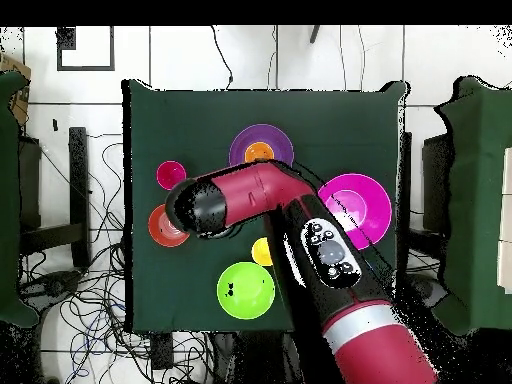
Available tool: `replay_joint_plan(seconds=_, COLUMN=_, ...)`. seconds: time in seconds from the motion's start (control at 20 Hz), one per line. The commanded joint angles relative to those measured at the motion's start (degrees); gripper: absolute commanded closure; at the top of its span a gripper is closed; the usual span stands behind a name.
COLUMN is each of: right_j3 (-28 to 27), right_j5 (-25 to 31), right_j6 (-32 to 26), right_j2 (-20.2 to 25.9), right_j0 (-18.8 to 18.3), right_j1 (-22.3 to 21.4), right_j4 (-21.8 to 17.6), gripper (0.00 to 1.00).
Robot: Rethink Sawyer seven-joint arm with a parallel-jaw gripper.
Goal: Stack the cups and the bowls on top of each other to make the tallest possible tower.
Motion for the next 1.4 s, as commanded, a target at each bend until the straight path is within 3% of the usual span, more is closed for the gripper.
replay_joint_plan(seconds=0.05, right_j3=3.7, right_j5=-4.6, right_j6=9.5, right_j2=-5.2, right_j0=1.5, right_j1=4.1, right_j4=-1.0, gripper=0.0)
replay_joint_plan(seconds=0.35, right_j3=1.9, right_j5=-9.1, right_j6=13.4, right_j2=-8.1, right_j0=5.1, right_j1=9.7, right_j4=-2.4, gripper=0.0)
replay_joint_plan(seconds=1.05, right_j3=2.0, right_j5=-11.2, right_j6=14.5, right_j2=-9.9, right_j0=7.8, right_j1=10.3, right_j4=0.5, gripper=0.0)
replay_joint_plan(seconds=1.25, right_j3=3.3, right_j5=-10.5, right_j6=13.3, right_j2=-10.3, right_j0=7.3, right_j1=9.0, right_j4=0.9, gripper=0.0)
replay_joint_plan(seconds=1.4, right_j3=6.8, right_j5=-5.3, right_j6=8.2, right_j2=-9.4, right_j0=4.8, right_j1=4.5, right_j4=1.5, gripper=0.0)
